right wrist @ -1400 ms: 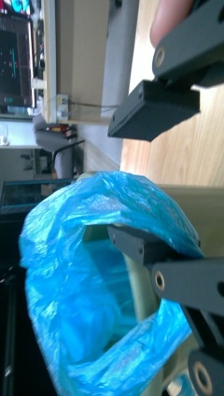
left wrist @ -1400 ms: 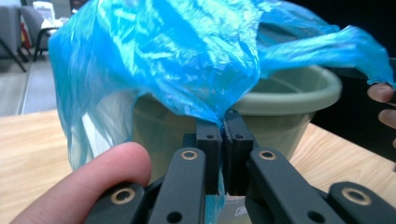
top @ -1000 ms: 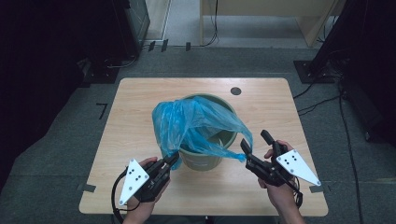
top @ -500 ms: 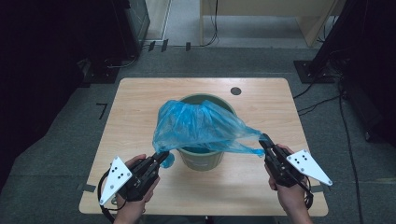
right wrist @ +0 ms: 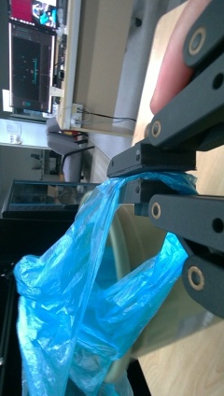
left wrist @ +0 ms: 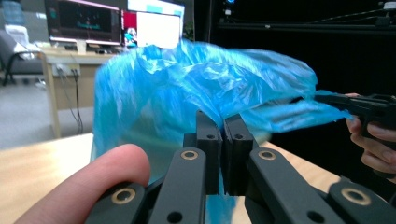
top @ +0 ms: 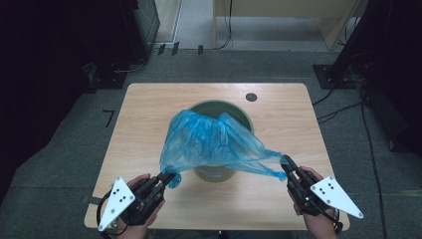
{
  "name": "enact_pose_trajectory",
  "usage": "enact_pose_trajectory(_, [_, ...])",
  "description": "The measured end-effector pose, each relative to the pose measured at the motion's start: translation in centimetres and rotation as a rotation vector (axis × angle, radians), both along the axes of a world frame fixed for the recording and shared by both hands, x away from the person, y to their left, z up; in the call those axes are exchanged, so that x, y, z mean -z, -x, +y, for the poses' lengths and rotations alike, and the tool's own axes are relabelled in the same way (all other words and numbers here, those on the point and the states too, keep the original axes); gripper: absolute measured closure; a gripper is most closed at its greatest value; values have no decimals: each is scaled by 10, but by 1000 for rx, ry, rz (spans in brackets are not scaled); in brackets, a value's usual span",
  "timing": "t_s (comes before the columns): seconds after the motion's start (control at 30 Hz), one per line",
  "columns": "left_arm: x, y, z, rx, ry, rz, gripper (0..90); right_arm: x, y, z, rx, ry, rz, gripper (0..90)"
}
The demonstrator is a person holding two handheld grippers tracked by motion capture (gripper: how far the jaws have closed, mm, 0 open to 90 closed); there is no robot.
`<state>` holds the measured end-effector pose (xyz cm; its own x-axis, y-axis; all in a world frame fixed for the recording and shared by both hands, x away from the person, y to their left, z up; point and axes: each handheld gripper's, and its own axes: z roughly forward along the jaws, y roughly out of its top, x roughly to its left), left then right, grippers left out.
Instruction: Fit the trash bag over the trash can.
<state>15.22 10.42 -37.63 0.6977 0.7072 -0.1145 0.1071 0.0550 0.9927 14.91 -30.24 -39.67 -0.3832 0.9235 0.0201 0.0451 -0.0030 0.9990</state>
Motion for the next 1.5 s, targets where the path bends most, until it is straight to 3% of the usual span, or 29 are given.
enact_pose_trajectory(0.1, [9, 4, 3, 18, 1, 32, 878, 10, 7, 3, -1, 12, 21, 874])
enact_pose_trajectory(0.17, [18, 13, 8, 62, 13, 76, 876, 16, 12, 2, -3, 18, 39, 873])
enact_pose_trajectory(0.23, [20, 16, 9, 80, 10, 73, 874, 18, 15, 0, -6, 24, 43, 873])
enact_pose_trajectory(0.27, [22, 24, 9, 125, -14, 59, 873, 21, 22, -2, -13, 32, 47, 873])
enact_pose_trajectory(0.3, [24, 25, 8, 140, -33, 47, 870, 22, 26, -4, -13, 41, 41, 873])
enact_pose_trajectory(0.37, [27, 26, 7, 145, -55, 42, 869, 23, 29, -6, -12, 40, 46, 874])
enact_pose_trajectory(0.4, [32, 22, 4, 141, -90, 52, 865, 28, 32, -11, -11, 38, 68, 874])
enact_pose_trajectory(0.47, [36, 20, 1, 137, -106, 54, 866, 35, 31, -13, 3, 42, 102, 874])
enact_pose_trajectory(0.5, [43, 13, -3, 122, -134, 63, 866, 38, 29, -14, 17, 51, 127, 874])
enact_pose_trajectory(0.57, [48, 5, -6, 99, -151, 65, 865, 46, 22, -12, 40, 73, 187, 874])
enact_pose_trajectory(0.63, [51, 0, -6, 83, -158, 67, 864, 50, 17, -11, 50, 88, 208, 873])
enact_pose_trajectory(0.7, [52, -10, -6, 55, -149, 82, 860, 56, 3, -8, 71, 103, 240, 871])
enact_pose_trajectory(0.77, [47, -22, -5, 30, -132, 77, 855, 54, -7, -6, 80, 108, 235, 869])
enact_pose_trajectory(0.9, [36, -27, -5, 24, -117, 45, 848, 45, -18, -3, 91, 98, 211, 869])
enact_pose_trajectory(1.03, [22, -31, -3, 25, -101, 9, 825, 30, -27, -1, 90, 62, 151, 855])
enact_pose_trajectory(1.2, [11, -42, -3, 3, -70, -16, 813, 23, -39, 5, 83, 55, 130, 854])
enact_pose_trajectory(1.37, [2, -47, -4, 13, -49, -38, 796, 16, -47, 9, 75, 33, 117, 853])
enact_pose_trajectory(1.5, [-4, -48, 3, 50, -3, -61, 792, 7, -47, 7, 60, 13, 68, 851])
